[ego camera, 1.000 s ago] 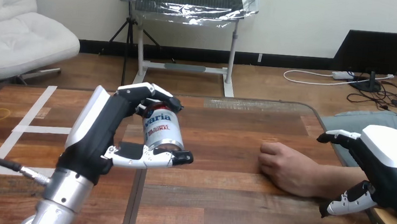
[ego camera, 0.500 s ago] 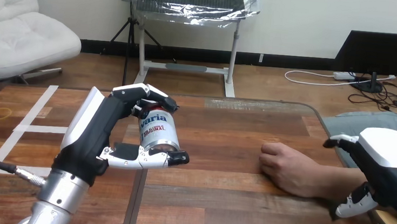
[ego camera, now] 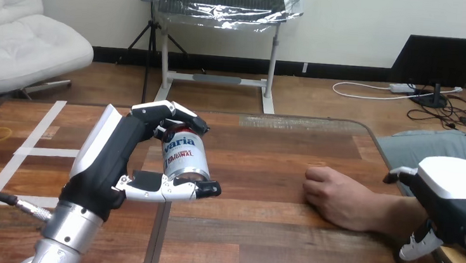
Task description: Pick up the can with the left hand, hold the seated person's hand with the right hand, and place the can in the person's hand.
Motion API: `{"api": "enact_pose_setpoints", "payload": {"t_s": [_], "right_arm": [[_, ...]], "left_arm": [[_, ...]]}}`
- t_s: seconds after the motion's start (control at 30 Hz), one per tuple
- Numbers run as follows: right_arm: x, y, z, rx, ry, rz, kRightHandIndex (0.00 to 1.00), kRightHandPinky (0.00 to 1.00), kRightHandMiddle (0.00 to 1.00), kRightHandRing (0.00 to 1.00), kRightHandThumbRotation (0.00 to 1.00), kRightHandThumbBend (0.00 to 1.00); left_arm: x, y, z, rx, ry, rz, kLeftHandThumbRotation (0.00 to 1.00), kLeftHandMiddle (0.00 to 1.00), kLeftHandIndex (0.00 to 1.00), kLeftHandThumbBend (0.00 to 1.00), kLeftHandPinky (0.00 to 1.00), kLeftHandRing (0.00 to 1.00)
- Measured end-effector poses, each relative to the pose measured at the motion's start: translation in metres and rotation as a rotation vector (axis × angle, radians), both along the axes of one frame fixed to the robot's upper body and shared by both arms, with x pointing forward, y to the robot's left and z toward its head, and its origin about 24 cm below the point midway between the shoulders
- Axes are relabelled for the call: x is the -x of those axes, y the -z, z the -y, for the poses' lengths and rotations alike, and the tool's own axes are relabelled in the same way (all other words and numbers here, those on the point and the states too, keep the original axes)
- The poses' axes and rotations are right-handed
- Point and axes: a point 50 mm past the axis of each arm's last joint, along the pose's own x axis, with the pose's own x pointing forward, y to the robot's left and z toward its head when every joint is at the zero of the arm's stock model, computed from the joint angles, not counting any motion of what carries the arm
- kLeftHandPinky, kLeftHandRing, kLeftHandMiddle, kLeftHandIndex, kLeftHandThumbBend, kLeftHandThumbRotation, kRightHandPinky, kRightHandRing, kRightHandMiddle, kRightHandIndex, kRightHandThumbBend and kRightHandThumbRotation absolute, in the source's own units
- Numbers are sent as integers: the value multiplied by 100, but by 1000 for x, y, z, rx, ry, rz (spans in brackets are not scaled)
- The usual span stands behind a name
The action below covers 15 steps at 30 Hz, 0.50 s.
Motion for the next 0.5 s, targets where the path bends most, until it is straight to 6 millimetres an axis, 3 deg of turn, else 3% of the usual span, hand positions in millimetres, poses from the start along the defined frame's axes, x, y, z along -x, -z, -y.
{"api": "enact_pose_setpoints", "payload": {"t_s": [0.5], "right_arm": [[-9,16,9,72,40,-73,88,86,90,90,11,73]], "left_arm": [[1,0,-4,-6,16,-12,0,50,55,72,42,45]]}}
